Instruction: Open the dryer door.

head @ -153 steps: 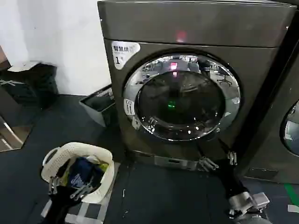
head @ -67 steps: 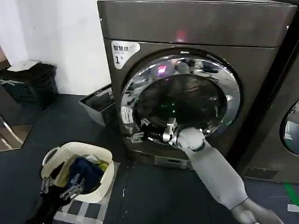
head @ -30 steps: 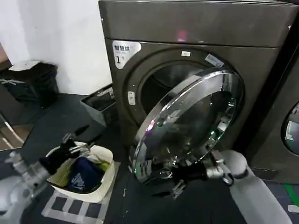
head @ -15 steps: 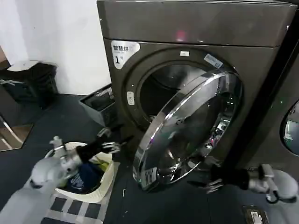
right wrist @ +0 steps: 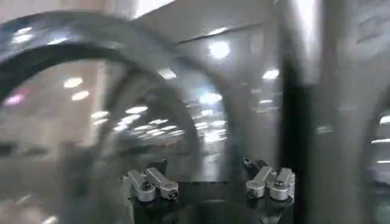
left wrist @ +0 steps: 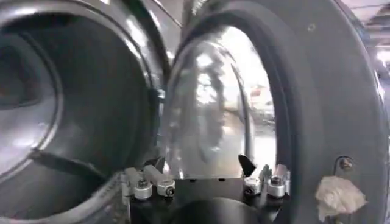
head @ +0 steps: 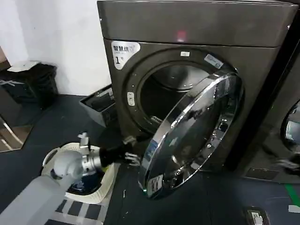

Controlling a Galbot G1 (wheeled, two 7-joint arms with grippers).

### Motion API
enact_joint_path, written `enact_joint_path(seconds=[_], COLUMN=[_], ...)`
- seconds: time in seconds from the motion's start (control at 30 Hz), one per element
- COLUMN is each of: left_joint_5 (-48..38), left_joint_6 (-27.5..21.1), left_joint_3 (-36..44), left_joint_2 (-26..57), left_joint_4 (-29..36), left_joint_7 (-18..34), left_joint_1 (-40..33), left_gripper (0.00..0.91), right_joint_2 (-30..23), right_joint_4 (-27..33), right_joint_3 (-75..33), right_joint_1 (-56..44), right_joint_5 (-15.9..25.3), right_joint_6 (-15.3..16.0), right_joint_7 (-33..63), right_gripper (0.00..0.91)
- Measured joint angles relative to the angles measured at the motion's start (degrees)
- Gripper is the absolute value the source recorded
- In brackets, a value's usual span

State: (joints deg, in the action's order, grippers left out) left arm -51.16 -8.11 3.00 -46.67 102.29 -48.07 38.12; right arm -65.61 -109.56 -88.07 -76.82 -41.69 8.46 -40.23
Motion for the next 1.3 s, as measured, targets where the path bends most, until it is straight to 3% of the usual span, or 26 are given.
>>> enact_joint_path(seconds=[0.13, 0.27, 0.5, 0.7, 0.8, 1.1, 1.3], left_joint_5=[-0.05, -0.45, -0.35, -0.01, 0.62, 3.99, 4.25], left_joint_6=[0.23, 0.79, 1.44, 1.8, 1.75, 1.82, 0.33], left_joint_3=[4.75, 10.35, 21.32, 27.59, 28.99, 30.11, 28.92], left_joint_2=[-1.19, -3.09, -8.71, -15.86, -19.43, -28.55, -33.82], left_joint_4=[-0.14, -0.5, -3.21, -7.55, -9.99, -15.75, -20.13], left_joint_7=[-0.68, -0.62, 0.51, 2.6, 3.76, 7.28, 13.44], left_joint_1=[-2.63, -6.33, -14.97, -19.93, -21.81, -23.66, -24.48], left_gripper=[0.907, 0.907, 0.907, 0.907, 0.907, 0.907, 0.907], right_joint_2=[1.33, 2.45, 5.81, 7.75, 8.32, 8.93, 9.64], right_joint_4=[-0.55, 0.81, 4.25, 4.98, 5.63, 6.4, 7.23], right_joint_3=[-6.33, -12.38, -22.4, -29.48, -32.58, -36.68, -37.5], right_joint_1=[-2.18, -4.88, -9.85, -13.42, -14.7, -16.06, -16.45], right_joint_5=[0.66, 3.87, 3.81, 4.28, 6.72, 8.22, 8.15], right_joint_6=[-0.17, 3.04, 7.43, 9.54, 9.76, 9.66, 10.11], right_joint_7=[12.77, 22.82, 33.48, 35.7, 35.68, 37.1, 37.64], right_gripper=[0.907, 0.907, 0.907, 0.907, 0.907, 0.907, 0.907])
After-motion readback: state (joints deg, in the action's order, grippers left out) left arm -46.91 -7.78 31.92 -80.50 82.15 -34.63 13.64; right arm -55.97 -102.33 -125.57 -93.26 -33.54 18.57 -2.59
